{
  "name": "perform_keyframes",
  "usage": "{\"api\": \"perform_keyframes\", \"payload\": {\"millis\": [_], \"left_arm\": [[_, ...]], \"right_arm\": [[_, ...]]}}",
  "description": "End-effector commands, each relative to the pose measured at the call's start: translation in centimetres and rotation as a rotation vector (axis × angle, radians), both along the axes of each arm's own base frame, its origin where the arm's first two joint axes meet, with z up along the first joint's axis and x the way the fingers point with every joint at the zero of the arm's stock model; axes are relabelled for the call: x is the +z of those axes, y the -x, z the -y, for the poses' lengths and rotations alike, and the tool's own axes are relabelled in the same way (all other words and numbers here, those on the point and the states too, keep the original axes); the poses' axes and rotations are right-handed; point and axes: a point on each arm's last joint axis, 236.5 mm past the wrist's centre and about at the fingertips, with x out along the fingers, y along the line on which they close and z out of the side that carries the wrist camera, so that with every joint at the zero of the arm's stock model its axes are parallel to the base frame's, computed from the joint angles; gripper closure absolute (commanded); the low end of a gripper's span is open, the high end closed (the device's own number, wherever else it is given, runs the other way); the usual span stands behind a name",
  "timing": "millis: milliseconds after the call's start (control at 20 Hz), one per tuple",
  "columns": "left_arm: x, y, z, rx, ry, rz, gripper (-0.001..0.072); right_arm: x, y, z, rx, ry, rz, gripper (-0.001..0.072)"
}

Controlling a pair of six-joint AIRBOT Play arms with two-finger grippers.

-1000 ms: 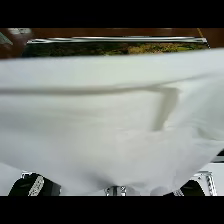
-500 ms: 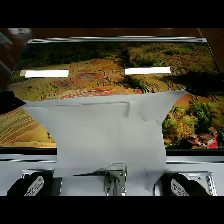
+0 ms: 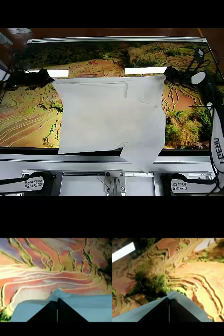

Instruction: Fold the shirts.

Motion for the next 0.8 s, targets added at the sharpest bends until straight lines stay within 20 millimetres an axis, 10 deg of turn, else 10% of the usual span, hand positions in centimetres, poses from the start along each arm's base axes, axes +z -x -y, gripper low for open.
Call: {"api": "perform_keyframes", "payload": {"millis": [0, 300, 450, 600, 750], "left_arm": [[-4.1, -3.5, 1.8, -0.017, -0.003, 0.003, 0.0673], [-9.0, -2.8, 2.4, -0.046, 0.005, -0.109, 0.0673], [-10.9, 1.0, 2.7, -0.157, -0.049, -0.257, 0.0674], [-13.1, 7.3, 1.9, -0.265, -0.115, -0.513, 0.0674], [-13.5, 9.4, 1.9, -0.289, -0.120, -0.600, 0.0674]], "right_arm": [[-4.3, -1.7, -0.2, 0.020, 0.053, 0.002, 0.0652], [-8.1, -1.4, -0.2, 0.066, 0.092, -0.061, 0.0652], [-7.7, 0.2, -0.5, 0.132, 0.122, -0.119, 0.0652], [-8.4, 5.3, 0.4, 0.230, 0.176, -0.317, 0.0652], [-10.3, 12.2, -0.6, 0.327, 0.098, -0.598, 0.0652]]}}
